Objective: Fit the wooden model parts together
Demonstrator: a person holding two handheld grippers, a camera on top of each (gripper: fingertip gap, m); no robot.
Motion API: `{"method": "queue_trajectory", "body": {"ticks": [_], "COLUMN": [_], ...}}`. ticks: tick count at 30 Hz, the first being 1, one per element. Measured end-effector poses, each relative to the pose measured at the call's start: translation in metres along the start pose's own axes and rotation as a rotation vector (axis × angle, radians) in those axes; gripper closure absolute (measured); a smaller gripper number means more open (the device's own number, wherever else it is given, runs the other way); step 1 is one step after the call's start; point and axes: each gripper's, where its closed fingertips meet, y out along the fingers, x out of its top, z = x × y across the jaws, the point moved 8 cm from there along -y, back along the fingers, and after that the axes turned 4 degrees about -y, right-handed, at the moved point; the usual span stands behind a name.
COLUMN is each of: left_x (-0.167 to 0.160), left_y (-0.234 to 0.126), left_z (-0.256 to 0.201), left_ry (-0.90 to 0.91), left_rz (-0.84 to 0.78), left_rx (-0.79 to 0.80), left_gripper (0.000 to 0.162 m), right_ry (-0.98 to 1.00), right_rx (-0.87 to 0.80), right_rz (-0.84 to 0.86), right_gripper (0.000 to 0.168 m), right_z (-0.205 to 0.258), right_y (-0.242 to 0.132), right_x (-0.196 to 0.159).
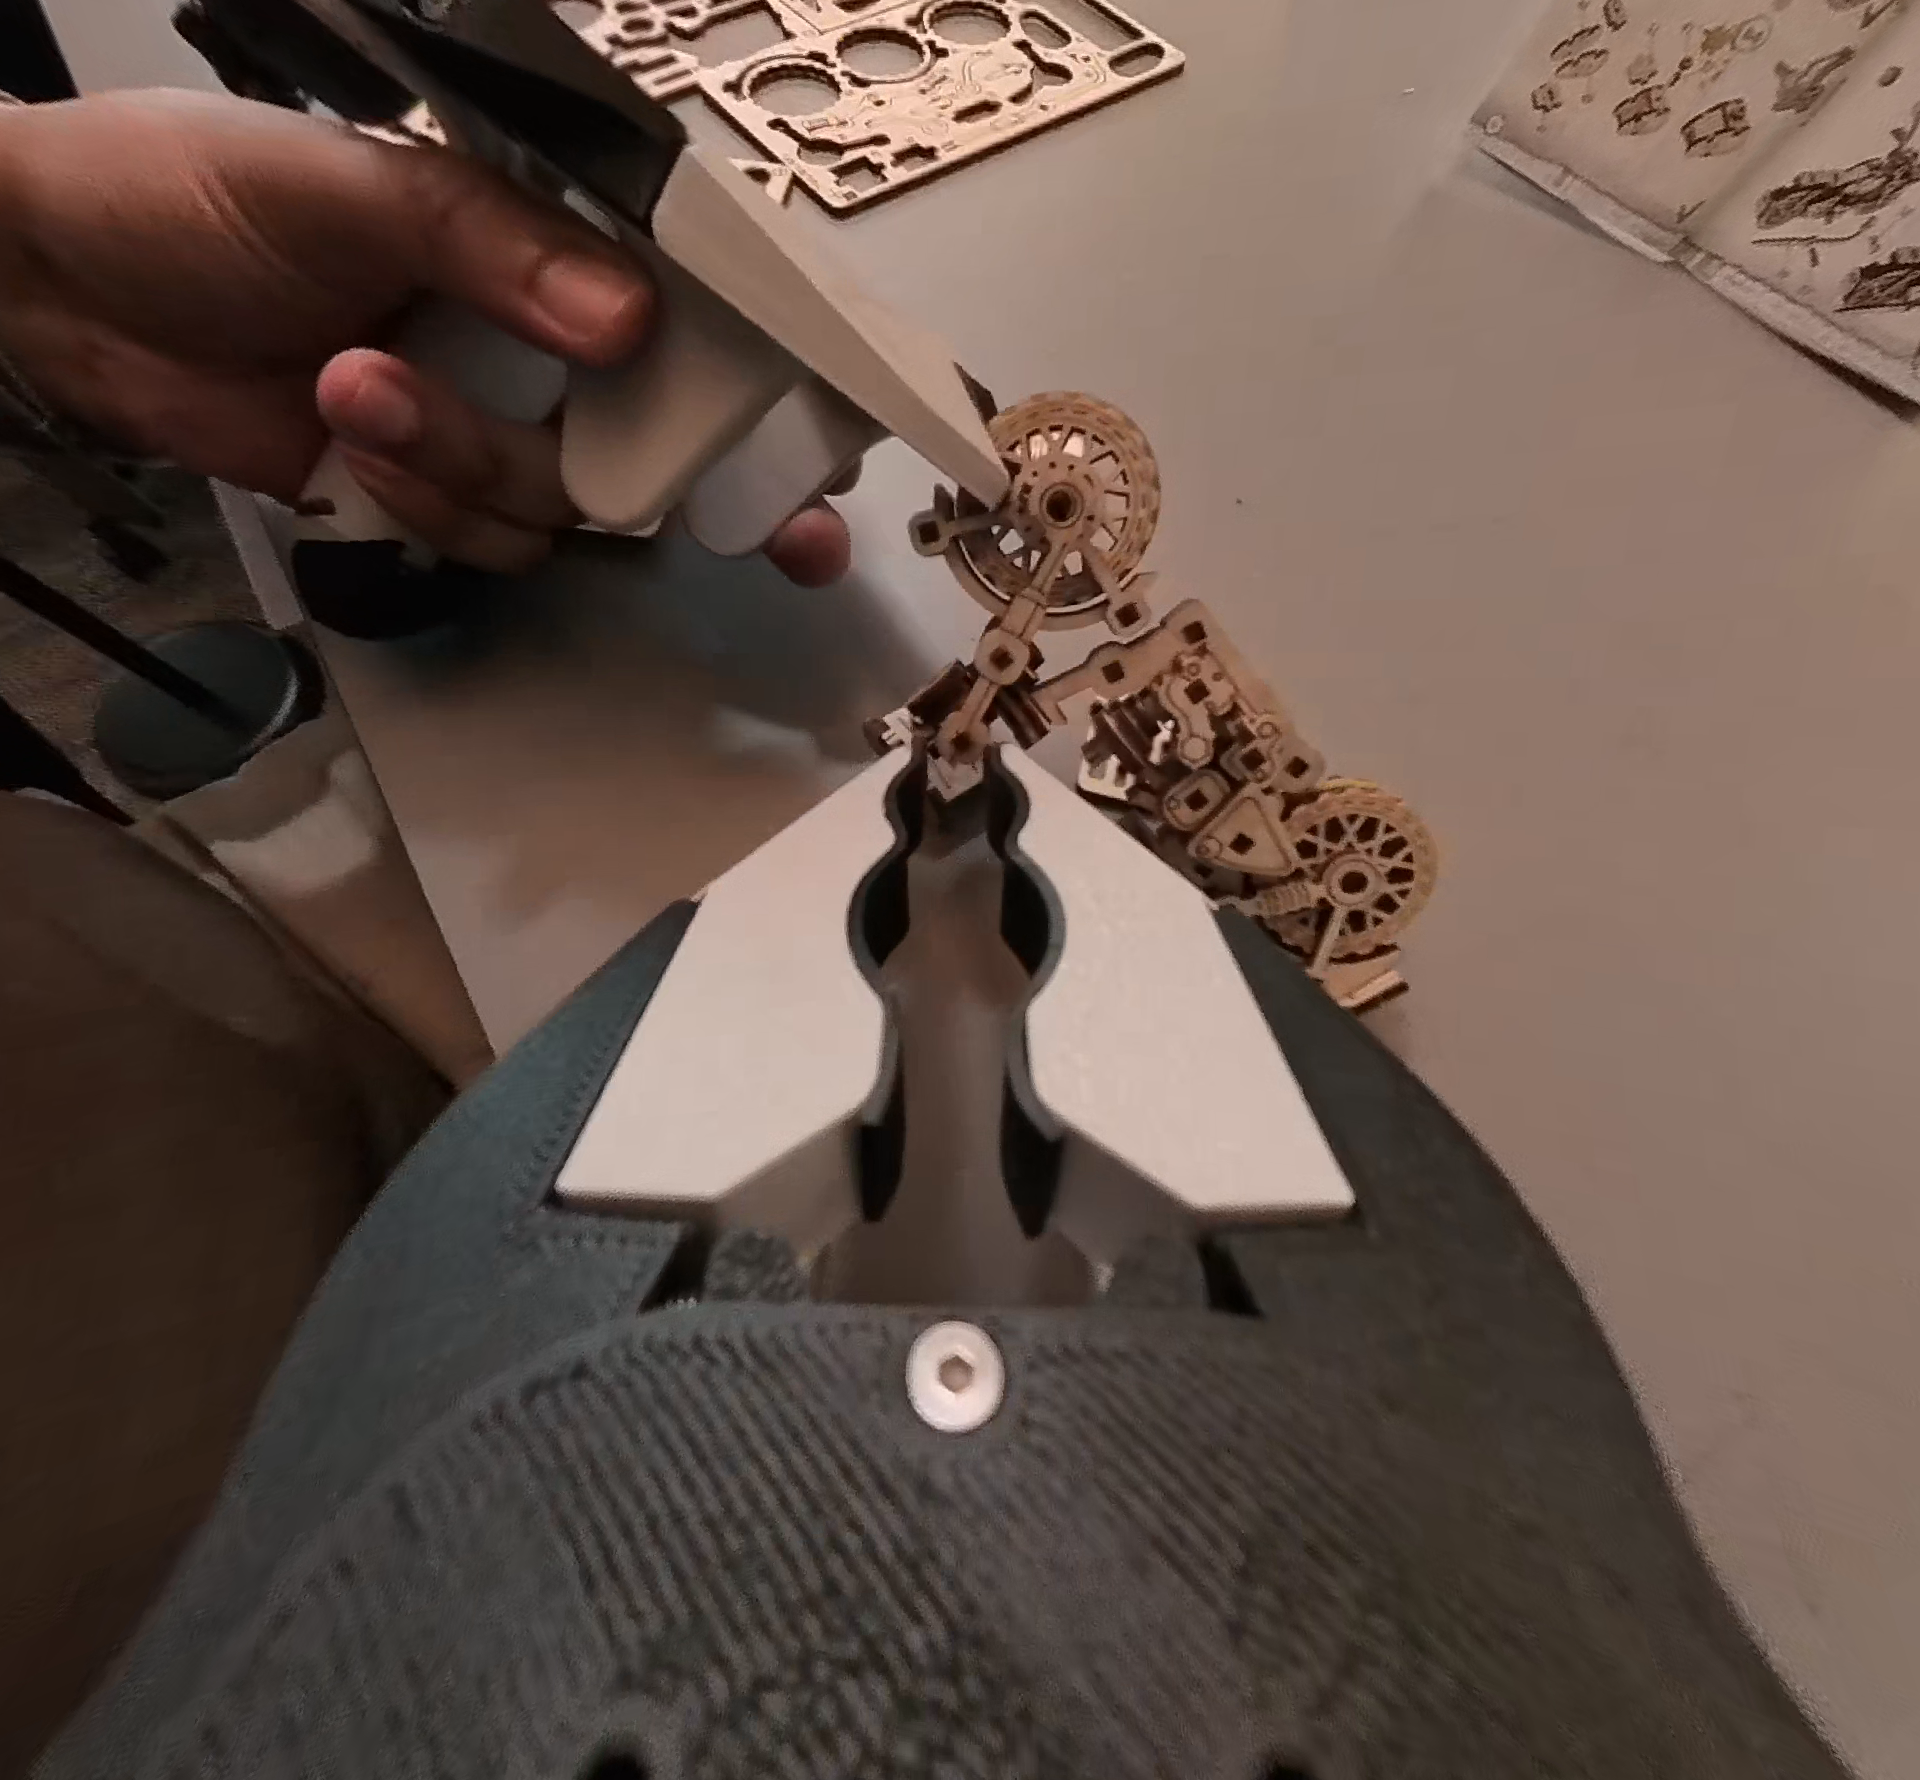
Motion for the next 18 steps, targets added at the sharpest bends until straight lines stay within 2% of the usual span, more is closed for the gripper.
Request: {"method": "queue_trajectory", "body": {"ticks": [3, 10, 18], "left_x": [0.0, 0.003, -0.003], "left_y": [-0.001, -0.001, 0.004], "left_z": [-0.002, -0.011, -0.02], "left_ry": [0.012, 0.112, 0.265], "left_rz": [-0.004, -0.004, 0.04], "left_rx": [-0.025, -0.041, 0.002], "left_gripper": [0.144, 0.113, 0.113], "right_ry": [0.033, 0.123, 0.257], "right_rx": [0.022, 0.066, 0.138], "right_rz": [-0.027, -0.1, -0.148], "right_gripper": [0.16, 0.159, 0.159], "right_z": [-0.001, -0.01, -0.023], "right_y": [-0.003, -0.013, -0.024], "right_x": [0.001, 0.004, -0.001]}}
